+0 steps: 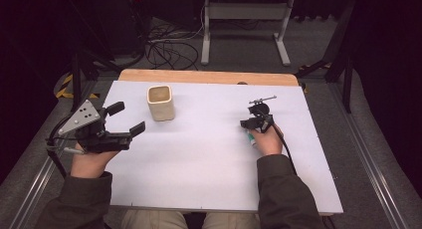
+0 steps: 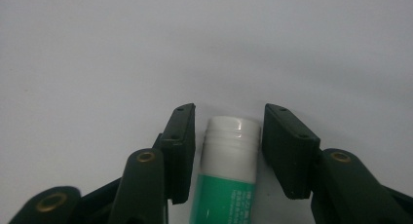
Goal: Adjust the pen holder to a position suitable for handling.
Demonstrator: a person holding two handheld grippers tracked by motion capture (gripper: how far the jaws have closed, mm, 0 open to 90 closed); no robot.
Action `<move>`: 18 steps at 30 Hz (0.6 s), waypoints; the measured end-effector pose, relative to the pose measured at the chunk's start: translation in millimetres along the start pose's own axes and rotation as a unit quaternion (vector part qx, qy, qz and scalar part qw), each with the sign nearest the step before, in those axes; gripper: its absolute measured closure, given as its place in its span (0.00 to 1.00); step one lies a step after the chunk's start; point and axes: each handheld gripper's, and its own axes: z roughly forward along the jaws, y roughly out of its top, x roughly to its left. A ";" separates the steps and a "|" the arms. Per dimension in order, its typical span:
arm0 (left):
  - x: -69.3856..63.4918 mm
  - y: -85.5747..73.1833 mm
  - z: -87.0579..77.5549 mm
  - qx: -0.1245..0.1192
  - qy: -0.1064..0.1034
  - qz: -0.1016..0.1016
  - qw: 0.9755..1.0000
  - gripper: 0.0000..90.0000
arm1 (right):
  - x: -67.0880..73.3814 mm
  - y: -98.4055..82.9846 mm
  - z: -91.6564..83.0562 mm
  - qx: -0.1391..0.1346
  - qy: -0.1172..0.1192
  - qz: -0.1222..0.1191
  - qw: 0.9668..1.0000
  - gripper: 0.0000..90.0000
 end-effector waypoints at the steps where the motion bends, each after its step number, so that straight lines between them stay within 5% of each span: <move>1: -0.1 -0.1 0.2 0.000 0.000 0.000 1.000 0.08 | -0.2 0.1 -0.1 0.000 0.000 0.000 1.000 0.64; 18: -1.4 -1.9 4.5 0.008 -0.004 0.002 1.000 0.08 | 5.8 1.6 -6.2 -0.011 0.003 -0.027 1.000 0.72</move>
